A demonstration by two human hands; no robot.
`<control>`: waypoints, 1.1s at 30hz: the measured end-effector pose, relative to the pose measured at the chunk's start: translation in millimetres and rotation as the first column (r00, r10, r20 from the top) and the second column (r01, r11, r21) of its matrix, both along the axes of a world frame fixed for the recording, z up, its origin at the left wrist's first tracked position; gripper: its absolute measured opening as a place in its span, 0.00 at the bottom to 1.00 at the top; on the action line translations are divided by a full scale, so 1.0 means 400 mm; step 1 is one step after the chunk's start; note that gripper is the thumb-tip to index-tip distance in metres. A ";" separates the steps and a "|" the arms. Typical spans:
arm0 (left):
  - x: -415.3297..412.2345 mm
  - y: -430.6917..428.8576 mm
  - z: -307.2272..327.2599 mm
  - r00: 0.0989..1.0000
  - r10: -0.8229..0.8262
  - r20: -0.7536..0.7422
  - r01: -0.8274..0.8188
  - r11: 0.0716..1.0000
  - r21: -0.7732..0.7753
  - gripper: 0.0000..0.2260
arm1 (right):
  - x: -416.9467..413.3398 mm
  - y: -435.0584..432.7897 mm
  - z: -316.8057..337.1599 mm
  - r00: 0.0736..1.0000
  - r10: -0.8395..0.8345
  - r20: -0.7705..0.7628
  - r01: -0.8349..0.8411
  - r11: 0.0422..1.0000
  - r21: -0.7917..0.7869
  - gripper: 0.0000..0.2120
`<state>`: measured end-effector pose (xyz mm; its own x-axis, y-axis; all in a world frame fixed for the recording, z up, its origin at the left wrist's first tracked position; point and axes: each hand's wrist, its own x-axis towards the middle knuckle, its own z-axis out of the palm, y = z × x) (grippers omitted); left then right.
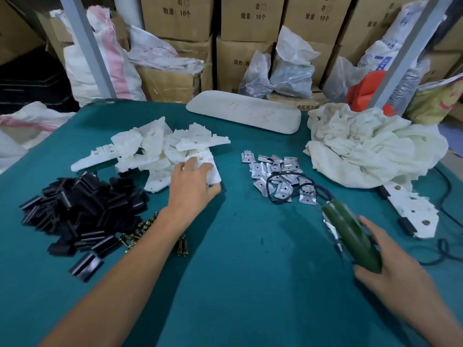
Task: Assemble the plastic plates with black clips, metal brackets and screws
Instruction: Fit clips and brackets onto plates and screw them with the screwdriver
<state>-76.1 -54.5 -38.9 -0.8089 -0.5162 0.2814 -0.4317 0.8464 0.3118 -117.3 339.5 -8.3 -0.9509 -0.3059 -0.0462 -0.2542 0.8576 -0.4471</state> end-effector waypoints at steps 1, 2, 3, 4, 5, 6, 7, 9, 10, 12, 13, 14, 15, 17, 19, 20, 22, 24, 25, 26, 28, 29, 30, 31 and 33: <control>0.004 -0.004 0.008 0.997 -0.015 -0.074 0.018 0.999 0.038 0.20 | -0.012 0.012 -0.006 1.000 -0.026 0.009 0.026 1.000 0.007 0.45; 0.009 -0.010 0.019 0.986 -0.014 -0.164 0.027 0.997 0.078 0.18 | -0.021 0.019 -0.010 0.999 -0.047 0.021 0.046 0.999 0.019 0.44; 0.013 -0.017 0.033 0.967 0.006 -0.253 0.021 0.994 0.105 0.16 | -0.026 0.021 -0.011 0.998 -0.061 0.026 0.060 0.997 0.039 0.43; 0.018 -0.025 0.052 0.947 0.034 -0.320 0.002 0.994 0.110 0.16 | -0.032 0.019 -0.012 0.998 -0.065 0.014 0.064 0.996 0.057 0.43; 0.023 -0.032 0.071 0.927 0.058 -0.371 -0.019 0.994 0.108 0.17 | -0.036 0.014 -0.010 0.998 -0.049 -0.032 0.051 0.997 0.065 0.42; 0.029 -0.038 0.094 0.906 0.078 -0.416 -0.032 0.993 0.116 0.19 | -0.037 0.007 -0.004 0.994 -0.025 -0.104 0.031 0.997 0.065 0.41; 0.038 -0.044 0.118 0.881 0.102 -0.462 -0.038 0.988 0.147 0.20 | -0.035 -0.002 0.005 0.982 -0.007 -0.186 0.017 0.999 0.050 0.39; 0.055 -0.054 0.163 0.816 0.181 -0.549 -0.022 0.959 0.282 0.23 | -0.024 -0.027 0.032 0.952 -0.010 -0.307 -0.003 0.999 -0.044 0.34; 0.064 -0.060 0.179 0.792 0.225 -0.568 0.007 0.926 0.378 0.23 | -0.015 -0.043 0.044 0.946 -0.015 -0.324 -0.028 0.992 -0.127 0.31; 0.078 -0.060 0.208 0.782 0.291 -0.550 0.134 0.784 0.606 0.24 | 0.010 -0.087 0.068 0.956 0.015 -0.294 -0.098 0.958 -0.271 0.26; 0.085 -0.058 0.220 0.806 0.303 -0.508 0.194 0.676 0.711 0.24 | 0.022 -0.113 0.075 0.965 0.041 -0.258 -0.131 0.931 -0.340 0.23; 0.091 -0.054 0.231 0.844 0.284 -0.455 0.231 0.573 0.786 0.25 | 0.032 -0.140 0.077 0.976 0.072 -0.208 -0.155 0.896 -0.416 0.20; 0.099 -0.048 0.239 0.878 0.242 -0.413 0.251 0.501 0.828 0.25 | 0.040 -0.166 0.078 0.980 0.106 -0.166 -0.174 0.858 -0.482 0.17; 0.109 -0.026 0.251 0.913 0.163 -0.375 0.273 0.439 0.856 0.23 | 0.046 -0.216 0.073 0.978 0.165 -0.128 -0.209 0.790 -0.576 0.13; 0.116 -0.003 0.257 0.943 0.070 -0.327 0.269 0.420 0.867 0.21 | 0.053 -0.264 0.073 0.972 0.233 -0.033 -0.189 0.691 -0.697 0.07; 0.120 0.011 0.258 0.955 0.004 -0.297 0.269 0.411 0.871 0.22 | 0.059 -0.289 0.077 0.956 0.289 0.047 -0.153 0.627 -0.764 0.08; 0.124 0.051 0.252 0.963 -0.148 -0.224 0.266 0.416 0.870 0.24 | 0.069 -0.337 0.079 0.888 0.418 0.194 -0.071 0.541 -0.838 0.14; 0.120 0.091 0.233 0.959 -0.228 -0.170 0.256 0.433 0.864 0.24 | 0.077 -0.379 0.071 0.806 0.522 0.280 -0.048 0.529 -0.847 0.14; 0.119 0.106 0.220 0.960 -0.227 -0.162 0.250 0.438 0.864 0.25 | 0.079 -0.393 0.062 0.779 0.550 0.301 -0.050 0.533 -0.844 0.13; 0.119 0.115 0.203 0.964 -0.214 -0.158 0.240 0.443 0.864 0.27 | 0.078 -0.401 0.049 0.775 0.551 0.310 -0.054 0.546 -0.836 0.14; 0.126 0.121 0.163 0.969 -0.205 -0.141 0.224 0.470 0.854 0.23 | 0.072 -0.402 0.021 0.806 0.501 0.316 -0.058 0.597 -0.800 0.21; 0.133 0.120 0.143 0.971 -0.201 -0.131 0.215 0.488 0.846 0.16 | 0.071 -0.398 0.008 0.820 0.472 0.324 -0.048 0.620 -0.783 0.24; 0.141 0.120 0.125 0.974 -0.196 -0.115 0.200 0.505 0.840 0.11 | 0.072 -0.394 -0.004 0.827 0.453 0.334 -0.040 0.640 -0.767 0.26; 0.147 0.119 0.108 0.977 -0.193 -0.094 0.185 0.529 0.829 0.09 | 0.073 -0.391 -0.018 0.831 0.440 0.340 -0.045 0.662 -0.748 0.27; 0.153 0.123 0.079 0.974 -0.218 -0.065 0.184 0.584 0.790 0.11 | 0.076 -0.390 -0.044 0.846 0.424 0.323 -0.093 0.714 -0.694 0.27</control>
